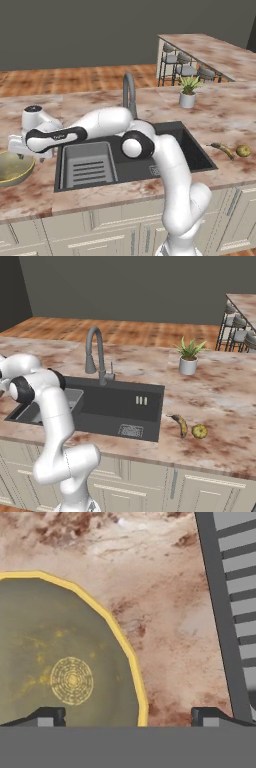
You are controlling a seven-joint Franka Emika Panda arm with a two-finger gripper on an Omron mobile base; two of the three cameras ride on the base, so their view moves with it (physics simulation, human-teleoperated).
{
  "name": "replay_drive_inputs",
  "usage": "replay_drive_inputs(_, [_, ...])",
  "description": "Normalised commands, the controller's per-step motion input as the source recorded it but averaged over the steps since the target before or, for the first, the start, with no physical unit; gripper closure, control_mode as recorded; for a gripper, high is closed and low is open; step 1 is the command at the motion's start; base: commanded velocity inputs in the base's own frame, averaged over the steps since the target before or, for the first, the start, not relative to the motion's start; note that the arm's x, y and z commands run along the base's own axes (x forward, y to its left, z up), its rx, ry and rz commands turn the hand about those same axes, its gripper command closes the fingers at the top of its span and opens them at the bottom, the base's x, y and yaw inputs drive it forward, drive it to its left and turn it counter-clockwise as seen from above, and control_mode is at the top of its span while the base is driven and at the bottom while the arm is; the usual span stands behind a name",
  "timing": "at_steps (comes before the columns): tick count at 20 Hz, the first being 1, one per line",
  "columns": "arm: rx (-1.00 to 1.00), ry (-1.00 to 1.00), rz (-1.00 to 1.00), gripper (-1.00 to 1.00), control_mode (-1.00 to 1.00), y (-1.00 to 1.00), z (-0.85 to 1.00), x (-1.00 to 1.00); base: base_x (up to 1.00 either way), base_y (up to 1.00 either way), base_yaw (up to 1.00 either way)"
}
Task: Remove the squash and banana from the sink. Then move the bowl and cup from the counter to the sink for washing.
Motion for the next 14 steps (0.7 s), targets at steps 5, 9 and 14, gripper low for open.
replay_drive_inputs(5, [0.00,0.00,-0.05,-1.00,-1.00,0.00,-0.15,0.02,0.00,0.00,0.00])
replay_drive_inputs(9, [0.00,0.00,-0.04,-1.00,-1.00,0.00,-0.16,0.00,0.00,0.00,0.00])
replay_drive_inputs(14, [0.00,0.00,-0.03,-1.00,-1.00,0.02,-0.15,0.01,0.00,0.00,0.00])
